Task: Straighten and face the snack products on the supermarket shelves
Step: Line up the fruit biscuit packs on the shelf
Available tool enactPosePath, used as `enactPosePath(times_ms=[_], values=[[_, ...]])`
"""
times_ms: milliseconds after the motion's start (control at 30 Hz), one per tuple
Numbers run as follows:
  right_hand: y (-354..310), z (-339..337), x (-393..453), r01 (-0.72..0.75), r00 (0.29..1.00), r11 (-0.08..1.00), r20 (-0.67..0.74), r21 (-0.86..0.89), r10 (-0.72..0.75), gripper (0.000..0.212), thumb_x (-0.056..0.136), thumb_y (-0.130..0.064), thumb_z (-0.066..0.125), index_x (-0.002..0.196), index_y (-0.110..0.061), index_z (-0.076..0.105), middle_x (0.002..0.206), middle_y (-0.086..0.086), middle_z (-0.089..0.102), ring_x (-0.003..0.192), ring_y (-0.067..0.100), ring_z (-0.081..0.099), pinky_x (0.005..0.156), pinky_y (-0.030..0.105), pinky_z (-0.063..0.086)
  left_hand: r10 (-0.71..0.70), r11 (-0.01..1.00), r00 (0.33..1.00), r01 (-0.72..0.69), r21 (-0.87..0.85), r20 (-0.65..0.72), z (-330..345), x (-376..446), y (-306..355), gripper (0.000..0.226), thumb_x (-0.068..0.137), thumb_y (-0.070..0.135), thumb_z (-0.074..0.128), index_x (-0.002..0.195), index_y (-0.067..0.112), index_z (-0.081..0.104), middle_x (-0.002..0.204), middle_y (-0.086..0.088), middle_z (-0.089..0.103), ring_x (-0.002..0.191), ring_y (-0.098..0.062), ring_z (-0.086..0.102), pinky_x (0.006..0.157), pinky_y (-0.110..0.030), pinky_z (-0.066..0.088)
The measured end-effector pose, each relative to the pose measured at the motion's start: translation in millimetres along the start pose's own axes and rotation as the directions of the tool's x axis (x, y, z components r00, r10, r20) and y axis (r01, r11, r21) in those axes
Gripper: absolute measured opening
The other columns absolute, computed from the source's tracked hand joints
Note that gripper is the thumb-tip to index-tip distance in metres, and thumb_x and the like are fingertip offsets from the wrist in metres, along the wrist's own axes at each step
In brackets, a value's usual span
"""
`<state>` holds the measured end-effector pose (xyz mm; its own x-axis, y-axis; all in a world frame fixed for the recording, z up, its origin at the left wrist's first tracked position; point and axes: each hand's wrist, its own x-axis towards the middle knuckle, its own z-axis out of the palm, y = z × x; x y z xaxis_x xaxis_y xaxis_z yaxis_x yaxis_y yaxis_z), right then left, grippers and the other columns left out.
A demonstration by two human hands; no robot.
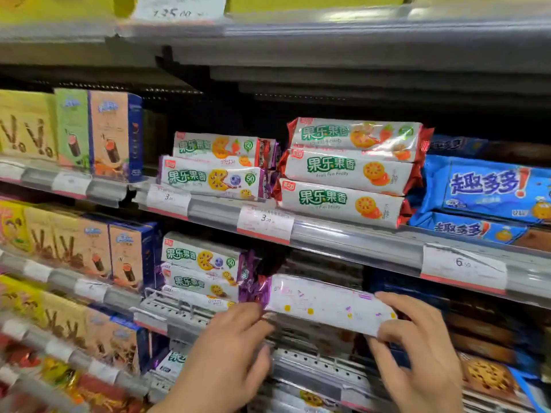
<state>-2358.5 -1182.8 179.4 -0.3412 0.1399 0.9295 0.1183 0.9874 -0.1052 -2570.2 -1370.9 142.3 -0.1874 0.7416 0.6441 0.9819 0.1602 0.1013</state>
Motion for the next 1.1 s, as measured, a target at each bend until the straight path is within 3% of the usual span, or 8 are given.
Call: enactPosePath(times_ms=[133, 233, 367, 500, 633, 833, 967, 1100], values=[[-27.1, -15.0, 24.1, -0.09, 0.987, 0.992, -0.122, 0.085, 0.101, 0.02, 0.083, -0.032, 0.066, 0.071, -0.017, 0.062, 0.118, -0.005, 0.069, 0.093, 0.02, 0.062, 0.081, 0.026, 0.045, 0.006, 0.976, 0.937, -0.081, -0.201, -0.35, -90.9, 44.4, -2.5, 0.022, 0.084, 0.021, 0.053, 0.089, 0.027, 0.074, 0.098, 0.022, 0.069, 0.105, -0.002, 0.062, 0.091, -0.025, 0.046], [-41.7, -20.6, 47.0, -0.1, 0.973, 0.994, -0.206, 0.052, 0.108, 0.019, 0.083, -0.033, 0.065, 0.075, -0.016, 0.062, 0.116, -0.005, 0.07, 0.09, 0.02, 0.062, 0.081, 0.019, 0.043, -0.02, 0.974, 0.882, -0.09, -0.21, -0.471, -141.0, 88.9, -23.3, 0.025, 0.089, 0.02, 0.05, 0.094, 0.021, 0.074, 0.099, 0.016, 0.071, 0.101, -0.005, 0.064, 0.085, -0.021, 0.048], [-58.6, -21.3, 66.6, -0.087, 0.964, 0.995, -0.257, -0.043, 0.073, 0.018, 0.085, -0.032, 0.067, 0.084, -0.014, 0.064, 0.119, -0.005, 0.069, 0.101, 0.018, 0.063, 0.088, 0.018, 0.043, 0.084, 0.996, 0.914, -0.071, 0.046, -0.397, -162.0, 159.3, -81.3, 0.034, 0.086, 0.022, 0.051, 0.115, 0.015, 0.07, 0.114, 0.0, 0.07, 0.11, -0.025, 0.061, 0.098, -0.034, 0.044], [-84.2, -9.1, 77.9, -0.128, 0.942, 0.987, -0.323, -0.092, 0.092, 0.016, 0.086, -0.035, 0.068, 0.087, -0.02, 0.063, 0.12, -0.01, 0.068, 0.098, 0.015, 0.064, 0.084, 0.017, 0.044, 0.012, 0.969, 0.985, 0.031, 0.247, -0.173, -170.6, 213.9, -129.1, 0.059, 0.086, 0.047, 0.041, 0.135, 0.021, 0.061, 0.137, -0.004, 0.062, 0.125, -0.033, 0.055, 0.102, -0.051, 0.049], [-104.0, 7.7, 81.9, -0.168, 0.941, 0.979, -0.316, -0.113, 0.125, 0.016, 0.08, -0.022, 0.075, 0.087, -0.018, 0.062, 0.121, -0.011, 0.068, 0.107, 0.015, 0.064, 0.087, 0.021, 0.046, -0.041, 0.956, 0.999, 0.044, 0.289, -0.016, -172.9, 224.8, -161.7, 0.073, 0.086, 0.067, 0.033, 0.136, 0.023, 0.061, 0.143, -0.005, 0.06, 0.131, -0.034, 0.054, 0.106, -0.047, 0.046], [-129.7, 24.7, 86.7, -0.218, 0.929, 0.963, -0.336, -0.156, 0.156, 0.018, 0.075, -0.017, 0.074, 0.084, -0.024, 0.06, 0.117, -0.011, 0.07, 0.101, 0.016, 0.066, 0.08, 0.017, 0.046, 0.003, 0.964, 0.993, 0.027, 0.265, -0.115, -164.1, 220.1, -171.4, 0.045, 0.096, 0.064, 0.043, 0.116, 0.026, 0.055, 0.103, -0.004, 0.07, 0.095, -0.028, 0.066, 0.077, -0.038, 0.046], [-138.7, 27.5, 89.1, -0.238, 0.931, 0.955, -0.323, -0.176, 0.172, 0.019, 0.076, -0.021, 0.074, 0.086, -0.028, 0.059, 0.117, -0.015, 0.07, 0.097, 0.016, 0.067, 0.073, 0.022, 0.05, 0.038, 0.975, 0.984, 0.002, 0.221, -0.175, -162.6, 220.2, -174.1, 0.054, 0.089, 0.073, 0.047, 0.114, 0.026, 0.054, 0.102, -0.001, 0.067, 0.098, -0.026, 0.063, 0.084, -0.04, 0.045], [-135.2, 25.2, 92.1, -0.258, 0.923, 0.956, -0.329, -0.142, 0.2, 0.024, 0.078, -0.024, 0.075, 0.09, -0.033, 0.057, 0.117, -0.011, 0.072, 0.099, 0.023, 0.069, 0.07, 0.046, 0.056, 0.105, 0.972, 0.968, -0.051, 0.231, -0.227, -164.1, 221.9, -179.9, 0.068, 0.086, 0.075, 0.05, 0.132, 0.025, 0.054, 0.119, -0.002, 0.064, 0.111, -0.026, 0.058, 0.092, -0.043, 0.046]])
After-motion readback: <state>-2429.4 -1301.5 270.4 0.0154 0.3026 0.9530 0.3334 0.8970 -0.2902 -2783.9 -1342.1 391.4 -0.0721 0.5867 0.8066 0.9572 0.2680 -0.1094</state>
